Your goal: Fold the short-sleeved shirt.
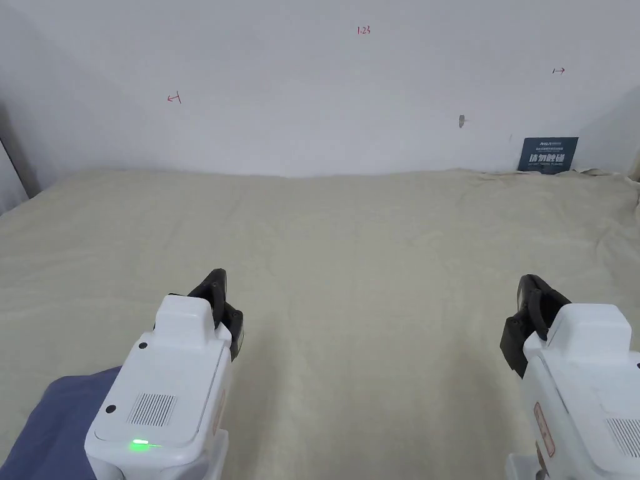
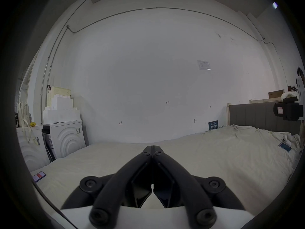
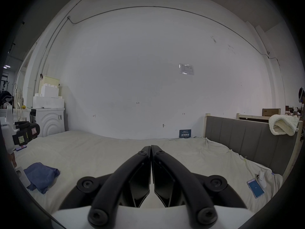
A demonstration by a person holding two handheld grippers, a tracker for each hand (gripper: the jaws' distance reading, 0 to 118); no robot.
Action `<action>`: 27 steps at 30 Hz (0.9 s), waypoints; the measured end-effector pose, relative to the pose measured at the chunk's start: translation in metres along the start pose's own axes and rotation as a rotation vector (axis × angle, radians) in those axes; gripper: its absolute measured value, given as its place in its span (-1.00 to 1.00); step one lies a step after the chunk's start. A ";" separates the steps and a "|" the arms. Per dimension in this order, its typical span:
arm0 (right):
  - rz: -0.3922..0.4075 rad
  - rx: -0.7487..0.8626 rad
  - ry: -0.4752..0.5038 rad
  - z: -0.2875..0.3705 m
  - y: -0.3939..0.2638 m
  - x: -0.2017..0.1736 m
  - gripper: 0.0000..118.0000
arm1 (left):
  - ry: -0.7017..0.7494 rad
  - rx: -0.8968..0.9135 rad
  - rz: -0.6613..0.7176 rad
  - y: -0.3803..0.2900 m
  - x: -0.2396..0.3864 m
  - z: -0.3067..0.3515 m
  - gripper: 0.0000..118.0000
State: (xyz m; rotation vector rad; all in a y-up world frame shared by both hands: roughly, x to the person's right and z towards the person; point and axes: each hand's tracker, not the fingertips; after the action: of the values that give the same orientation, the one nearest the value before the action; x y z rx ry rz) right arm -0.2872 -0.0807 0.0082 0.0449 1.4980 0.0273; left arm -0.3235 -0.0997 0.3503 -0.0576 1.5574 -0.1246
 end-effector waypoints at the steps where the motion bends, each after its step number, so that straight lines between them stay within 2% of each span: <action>1: -0.001 0.000 0.000 0.000 -0.001 0.001 -0.99 | 0.001 0.000 0.000 0.000 0.001 0.001 -1.00; 27: -0.008 -0.010 0.006 0.001 -0.002 0.001 -0.99 | 0.017 -0.004 0.026 -0.003 0.005 0.001 -1.00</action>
State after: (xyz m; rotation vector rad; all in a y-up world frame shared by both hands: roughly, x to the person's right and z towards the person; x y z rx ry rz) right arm -0.2860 -0.0824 0.0076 0.0308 1.5042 0.0288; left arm -0.3221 -0.1034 0.3455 -0.0397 1.5747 -0.1013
